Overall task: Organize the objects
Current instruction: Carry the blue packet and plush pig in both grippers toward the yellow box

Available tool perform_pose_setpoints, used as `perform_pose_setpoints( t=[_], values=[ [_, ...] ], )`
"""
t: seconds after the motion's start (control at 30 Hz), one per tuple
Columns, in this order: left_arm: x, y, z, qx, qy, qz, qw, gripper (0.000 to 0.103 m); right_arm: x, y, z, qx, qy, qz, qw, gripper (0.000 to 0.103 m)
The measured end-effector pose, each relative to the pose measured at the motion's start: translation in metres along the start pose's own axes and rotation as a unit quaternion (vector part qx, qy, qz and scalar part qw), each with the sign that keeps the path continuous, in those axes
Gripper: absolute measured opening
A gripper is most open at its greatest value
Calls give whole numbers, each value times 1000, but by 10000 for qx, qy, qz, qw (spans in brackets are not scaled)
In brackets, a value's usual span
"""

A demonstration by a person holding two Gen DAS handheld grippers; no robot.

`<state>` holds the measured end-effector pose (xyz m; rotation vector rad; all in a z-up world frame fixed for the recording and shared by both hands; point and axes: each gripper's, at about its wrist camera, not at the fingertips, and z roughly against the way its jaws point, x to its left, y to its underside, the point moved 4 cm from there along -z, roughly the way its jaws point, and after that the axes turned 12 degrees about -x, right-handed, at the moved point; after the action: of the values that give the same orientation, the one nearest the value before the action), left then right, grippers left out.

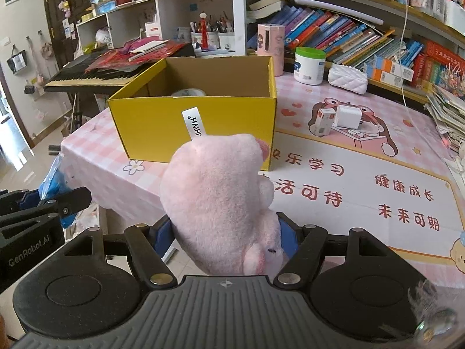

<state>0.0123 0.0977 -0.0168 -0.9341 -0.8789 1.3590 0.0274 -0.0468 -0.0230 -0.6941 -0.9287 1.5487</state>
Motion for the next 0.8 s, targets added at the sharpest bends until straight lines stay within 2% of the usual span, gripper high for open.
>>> perform_pose_setpoints(
  t=[0.37,0.8],
  values=[
    [8,-25,-11,-342,-183,88,9992,22,-1,-27,-7,-445,-17,169,9989,69],
    [2,-78,-79,-711,-529,-100,9960,22,-21,-108,-72,-1055,-188,255,9939,69]
  ],
)
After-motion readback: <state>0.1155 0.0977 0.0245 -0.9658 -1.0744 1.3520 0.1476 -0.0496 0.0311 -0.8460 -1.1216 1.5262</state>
